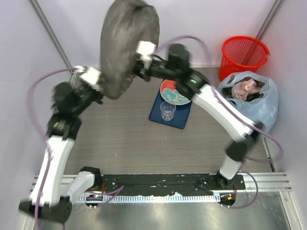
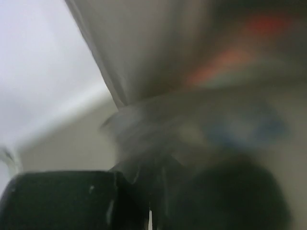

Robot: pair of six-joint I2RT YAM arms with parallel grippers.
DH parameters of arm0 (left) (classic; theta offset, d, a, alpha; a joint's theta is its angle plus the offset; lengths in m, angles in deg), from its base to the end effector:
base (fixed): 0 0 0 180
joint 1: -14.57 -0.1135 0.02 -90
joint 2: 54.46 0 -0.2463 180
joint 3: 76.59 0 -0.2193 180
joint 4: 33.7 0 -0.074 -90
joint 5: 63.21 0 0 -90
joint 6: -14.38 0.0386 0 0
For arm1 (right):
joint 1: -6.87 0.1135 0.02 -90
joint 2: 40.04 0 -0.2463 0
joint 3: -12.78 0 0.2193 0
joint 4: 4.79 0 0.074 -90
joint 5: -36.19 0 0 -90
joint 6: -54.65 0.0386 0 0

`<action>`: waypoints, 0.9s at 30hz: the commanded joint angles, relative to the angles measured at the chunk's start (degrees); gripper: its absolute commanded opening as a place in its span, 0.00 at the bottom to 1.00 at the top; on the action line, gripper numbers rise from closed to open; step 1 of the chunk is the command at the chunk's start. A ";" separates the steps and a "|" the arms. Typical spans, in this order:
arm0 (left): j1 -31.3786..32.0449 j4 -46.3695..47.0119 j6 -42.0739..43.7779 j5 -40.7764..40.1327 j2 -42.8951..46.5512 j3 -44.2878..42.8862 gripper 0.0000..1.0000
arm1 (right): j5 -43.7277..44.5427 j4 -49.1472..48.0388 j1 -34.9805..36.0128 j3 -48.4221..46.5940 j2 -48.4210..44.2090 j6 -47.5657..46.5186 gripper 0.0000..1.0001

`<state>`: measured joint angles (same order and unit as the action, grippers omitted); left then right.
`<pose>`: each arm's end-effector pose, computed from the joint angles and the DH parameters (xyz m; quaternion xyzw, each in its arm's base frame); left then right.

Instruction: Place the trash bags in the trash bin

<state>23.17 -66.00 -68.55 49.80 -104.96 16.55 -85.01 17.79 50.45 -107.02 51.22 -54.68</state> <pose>0.1453 -0.0372 0.4413 0.2356 0.6418 -0.1455 0.7151 0.2213 0.2382 0.4756 -0.5069 0.4457 0.3263 0.6618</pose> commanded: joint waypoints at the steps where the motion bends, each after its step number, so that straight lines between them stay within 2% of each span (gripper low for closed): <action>1: 0.98 -28.13 12.18 -4.56 -11.48 13.90 0.00 | 11.88 48.42 -1.21 -15.21 29.82 -11.62 0.01; 3: 1.16 -29.36 11.30 1.23 -8.58 14.29 0.00 | 8.46 50.60 -0.42 -15.26 28.11 -12.39 0.01; 5: 1.16 -30.41 10.07 4.40 -7.33 9.92 0.00 | 5.29 47.80 -0.07 -14.81 23.29 -10.47 0.01; 6: 1.07 -31.03 9.28 4.85 -7.85 7.03 0.00 | 0.31 47.27 -0.07 -16.39 22.39 -9.07 0.01; 8: -0.07 -29.55 6.48 5.55 -10.57 -4.04 0.00 | -3.50 45.25 -0.42 -26.03 22.29 -3.29 0.01; 10: -3.48 -23.07 -1.32 9.58 -13.38 -14.56 0.00 | -8.25 39.30 -1.99 -36.20 23.08 2.07 0.01; 11: -4.81 -20.34 -4.23 10.91 -14.00 -17.58 0.00 | -9.22 35.00 -2.87 -37.83 22.91 9.68 0.01; 12: -5.87 -14.74 -10.44 10.92 -14.79 -20.22 0.00 | -9.84 24.96 -4.01 -38.46 22.30 14.71 0.01; 13: -7.09 -12.51 -12.33 10.14 -15.15 -24.17 0.00 | -10.37 20.07 -5.85 -37.59 21.68 18.68 0.01; 14: -7.28 -10.92 -13.39 9.09 -15.76 -25.60 0.00 | -10.37 15.41 -6.82 -36.45 20.72 26.46 0.01; 15: -7.37 -9.17 -14.01 8.03 -15.94 -26.39 0.00 | -10.28 8.23 -7.70 -34.88 19.14 29.24 0.01; 16: -7.37 -8.63 -14.19 8.20 -15.94 -26.66 0.00 | -9.94 5.54 -8.32 -31.21 18.17 31.35 0.01; 21: -7.28 -7.66 -16.55 11.53 -14.90 -20.37 0.00 | -11.34 -3.16 -8.94 -19.24 13.69 38.29 0.01; 22: -7.37 -6.79 -18.48 12.32 -14.37 -18.95 0.00 | -11.51 -4.05 -8.86 -15.65 13.33 38.93 0.01; 27: -7.37 -3.09 -22.45 15.75 -11.82 -11.04 0.00 | -13.36 -4.24 -7.71 -10.61 13.94 41.13 0.01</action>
<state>15.93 -72.58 -85.91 61.60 -117.55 0.64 -96.05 13.17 41.75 -123.32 59.07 -19.10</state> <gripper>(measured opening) 0.011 0.028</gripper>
